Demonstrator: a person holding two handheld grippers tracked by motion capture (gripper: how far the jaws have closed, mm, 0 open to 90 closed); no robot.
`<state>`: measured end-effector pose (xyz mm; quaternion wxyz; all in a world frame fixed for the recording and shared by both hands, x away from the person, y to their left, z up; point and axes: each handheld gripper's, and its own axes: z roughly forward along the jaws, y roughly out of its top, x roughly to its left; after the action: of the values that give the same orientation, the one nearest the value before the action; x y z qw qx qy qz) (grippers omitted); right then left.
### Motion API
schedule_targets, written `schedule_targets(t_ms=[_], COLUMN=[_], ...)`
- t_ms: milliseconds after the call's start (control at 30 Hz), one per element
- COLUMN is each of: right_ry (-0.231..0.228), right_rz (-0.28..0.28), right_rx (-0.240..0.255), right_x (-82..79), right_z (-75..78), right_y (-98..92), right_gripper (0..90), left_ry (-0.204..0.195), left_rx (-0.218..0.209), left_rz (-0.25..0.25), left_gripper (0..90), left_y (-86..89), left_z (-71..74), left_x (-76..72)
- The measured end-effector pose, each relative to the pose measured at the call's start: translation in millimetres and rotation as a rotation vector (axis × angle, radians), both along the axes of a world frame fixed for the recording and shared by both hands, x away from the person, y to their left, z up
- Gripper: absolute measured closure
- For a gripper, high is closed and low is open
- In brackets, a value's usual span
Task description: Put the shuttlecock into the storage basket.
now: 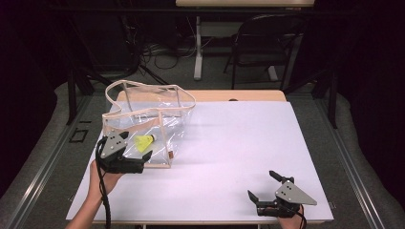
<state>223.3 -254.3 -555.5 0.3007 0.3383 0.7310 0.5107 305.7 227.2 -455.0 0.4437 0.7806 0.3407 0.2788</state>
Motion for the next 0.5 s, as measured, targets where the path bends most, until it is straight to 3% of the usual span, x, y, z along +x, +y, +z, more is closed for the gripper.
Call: schedule_targets(t_ms=[500], right_ry=[-0.003], right_rz=[0.002], right_rx=[-0.002], right_x=[-0.7], right_z=[0.4], right_y=[1.2], right_gripper=[1.6], left_ry=[-0.031], left_rx=[-0.053], left_rz=[-0.042], left_gripper=[0.0], left_y=[9.9], left_z=[-19.8], left_x=[-23.3])
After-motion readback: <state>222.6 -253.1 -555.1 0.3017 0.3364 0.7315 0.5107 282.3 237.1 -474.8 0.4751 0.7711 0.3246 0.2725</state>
